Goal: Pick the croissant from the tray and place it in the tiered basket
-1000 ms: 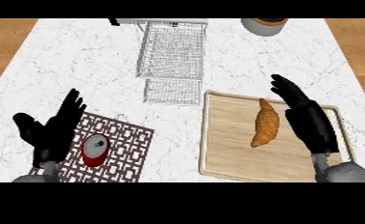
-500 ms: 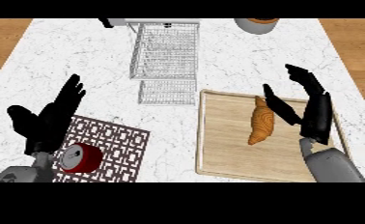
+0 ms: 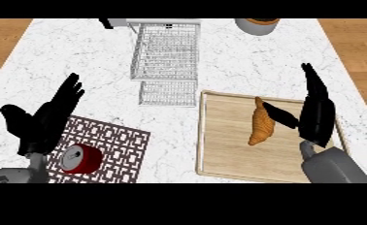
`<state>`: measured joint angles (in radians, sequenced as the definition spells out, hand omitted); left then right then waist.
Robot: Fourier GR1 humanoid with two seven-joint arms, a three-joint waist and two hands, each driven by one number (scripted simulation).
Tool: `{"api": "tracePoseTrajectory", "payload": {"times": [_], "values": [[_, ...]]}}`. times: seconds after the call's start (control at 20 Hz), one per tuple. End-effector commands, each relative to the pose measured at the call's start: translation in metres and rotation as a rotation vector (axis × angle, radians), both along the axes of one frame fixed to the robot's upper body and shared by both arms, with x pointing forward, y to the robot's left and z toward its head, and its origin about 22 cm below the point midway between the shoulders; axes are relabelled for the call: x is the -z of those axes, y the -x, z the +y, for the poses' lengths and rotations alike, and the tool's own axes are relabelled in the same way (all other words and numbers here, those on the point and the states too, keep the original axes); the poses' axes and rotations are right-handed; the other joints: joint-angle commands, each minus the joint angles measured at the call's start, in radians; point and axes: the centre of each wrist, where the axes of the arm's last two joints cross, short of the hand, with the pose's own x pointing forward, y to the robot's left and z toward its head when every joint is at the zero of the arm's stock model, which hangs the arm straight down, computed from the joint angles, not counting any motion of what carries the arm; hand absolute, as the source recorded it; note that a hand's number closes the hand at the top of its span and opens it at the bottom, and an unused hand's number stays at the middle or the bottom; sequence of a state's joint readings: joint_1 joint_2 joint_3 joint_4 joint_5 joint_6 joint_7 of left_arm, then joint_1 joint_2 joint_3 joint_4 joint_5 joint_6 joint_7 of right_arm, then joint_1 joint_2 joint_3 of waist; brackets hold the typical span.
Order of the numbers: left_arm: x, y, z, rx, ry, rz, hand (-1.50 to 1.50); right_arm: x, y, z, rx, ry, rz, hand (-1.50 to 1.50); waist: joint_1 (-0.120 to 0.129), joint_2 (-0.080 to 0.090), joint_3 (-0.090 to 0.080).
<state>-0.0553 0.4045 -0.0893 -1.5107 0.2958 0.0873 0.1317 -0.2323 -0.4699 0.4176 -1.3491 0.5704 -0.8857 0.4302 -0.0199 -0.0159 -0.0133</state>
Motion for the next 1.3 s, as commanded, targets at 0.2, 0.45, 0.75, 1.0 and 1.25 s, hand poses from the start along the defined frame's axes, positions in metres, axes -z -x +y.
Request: {"api": "tracePoseTrajectory", "payload": {"times": [0.2, 0.45, 0.75, 1.0, 1.25], "values": [[-0.008, -0.008, -0.004, -0.002, -0.009, -0.010, 0.00, 0.005, 0.005, 0.004, 0.029, 0.242, 0.541, -1.50, 0.006, 0.002, -0.007], [-0.003, -0.003, -0.004, 0.030, -0.004, 0.012, 0.00, -0.031, -0.002, 0.071, 0.034, 0.262, 0.735, -1.50, 0.029, -0.002, -0.001], [0.003, -0.004, -0.003, 0.018, 0.003, -0.004, 0.00, -0.089, -0.015, 0.131, 0.188, 0.294, 0.758, -1.50, 0.019, 0.008, 0.008], [-0.008, -0.005, -0.020, 0.025, 0.023, -0.024, 0.00, -0.085, -0.027, 0.136, 0.255, 0.297, 0.824, -1.50, 0.019, 0.010, 0.011], [-0.001, -0.001, -0.003, 0.017, 0.001, -0.003, 0.00, -0.062, -0.023, 0.127, 0.303, 0.280, 0.856, -1.50, 0.014, 0.012, 0.012]]}}
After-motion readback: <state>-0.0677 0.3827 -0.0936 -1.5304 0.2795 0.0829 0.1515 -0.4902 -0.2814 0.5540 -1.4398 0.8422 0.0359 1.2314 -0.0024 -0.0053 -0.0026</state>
